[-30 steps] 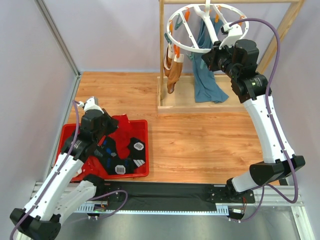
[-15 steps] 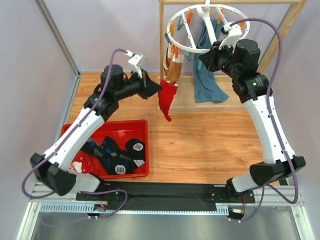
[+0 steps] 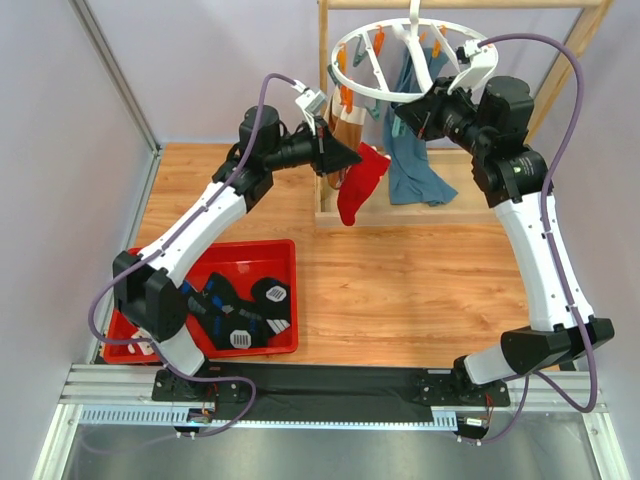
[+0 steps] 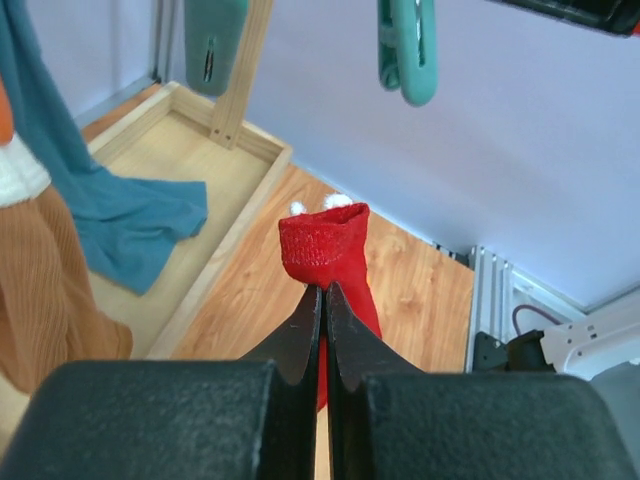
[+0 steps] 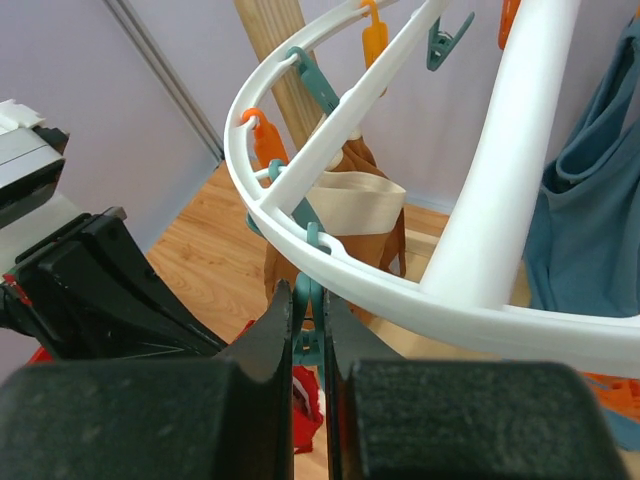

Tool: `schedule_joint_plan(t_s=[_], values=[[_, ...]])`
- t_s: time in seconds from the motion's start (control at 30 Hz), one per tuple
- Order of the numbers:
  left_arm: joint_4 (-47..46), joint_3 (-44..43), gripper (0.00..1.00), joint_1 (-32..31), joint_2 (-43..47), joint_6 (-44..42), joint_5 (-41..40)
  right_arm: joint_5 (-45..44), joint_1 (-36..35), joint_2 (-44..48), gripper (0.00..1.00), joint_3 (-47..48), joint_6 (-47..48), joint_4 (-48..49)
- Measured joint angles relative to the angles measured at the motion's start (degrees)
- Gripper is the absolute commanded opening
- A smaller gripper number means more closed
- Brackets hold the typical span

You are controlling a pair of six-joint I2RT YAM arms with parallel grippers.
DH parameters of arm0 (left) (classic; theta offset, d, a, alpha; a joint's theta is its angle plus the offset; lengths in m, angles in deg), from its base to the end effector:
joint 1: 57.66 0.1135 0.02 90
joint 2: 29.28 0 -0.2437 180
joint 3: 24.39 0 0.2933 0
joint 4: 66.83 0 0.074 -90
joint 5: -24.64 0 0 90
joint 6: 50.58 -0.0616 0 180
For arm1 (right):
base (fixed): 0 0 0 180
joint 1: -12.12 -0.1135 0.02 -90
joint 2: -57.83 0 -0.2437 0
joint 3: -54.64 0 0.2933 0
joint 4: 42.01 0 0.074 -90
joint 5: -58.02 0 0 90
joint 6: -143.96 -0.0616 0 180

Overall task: Clip the socks to the hanger
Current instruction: Clamp the sock onto the hanger.

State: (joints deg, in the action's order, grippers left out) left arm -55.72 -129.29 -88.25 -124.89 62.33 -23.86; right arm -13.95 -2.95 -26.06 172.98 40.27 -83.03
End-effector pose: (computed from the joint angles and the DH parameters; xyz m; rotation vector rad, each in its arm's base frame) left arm 0.3695 -0.2658 0.3996 0.7141 1.6043 -1.2765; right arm 0.3500 0.1140 0.5066 -0.2615 1.7008 0.6391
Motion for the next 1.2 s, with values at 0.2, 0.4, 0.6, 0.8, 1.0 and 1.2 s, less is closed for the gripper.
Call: schedule_joint_plan(t_s=[0.2,0.4,0.6,0.8,1.0,1.2], values=[[-4.68,-3.13,0.0,-0.76,-2.14,3.85,1.57,2.54,0.28,0.02,0.0,-0.59,-1.68,1.4],[-7.26,-5.9,0.0,-1.6,-3.1,6.19,1.75,3.65,0.5,0.13,0.0,-1.2,-2.6,2.56],[-7.85,-9.42,0.0,-2.01,-4.9,7.08,1.7,4.26,0.63,0.76,0.0,-2.38,-3.04,3.43],[-7.63,-10.21,0.0,-2.19,-5.68,7.17,1.7,4.68,0.98,0.96,0.0,-2.58,-3.21,3.58],[-9.42,-9.27,0.0,-2.32,-5.77,8.52,1.18,5.4,1.4,1.18,0.0,-2.73,-3.26,3.61],[-11.52,-10.38,0.0,-2.34,-7.13,10.16,0.85,5.68,1.4,1.92,0.0,-3.67,-3.45,3.82]])
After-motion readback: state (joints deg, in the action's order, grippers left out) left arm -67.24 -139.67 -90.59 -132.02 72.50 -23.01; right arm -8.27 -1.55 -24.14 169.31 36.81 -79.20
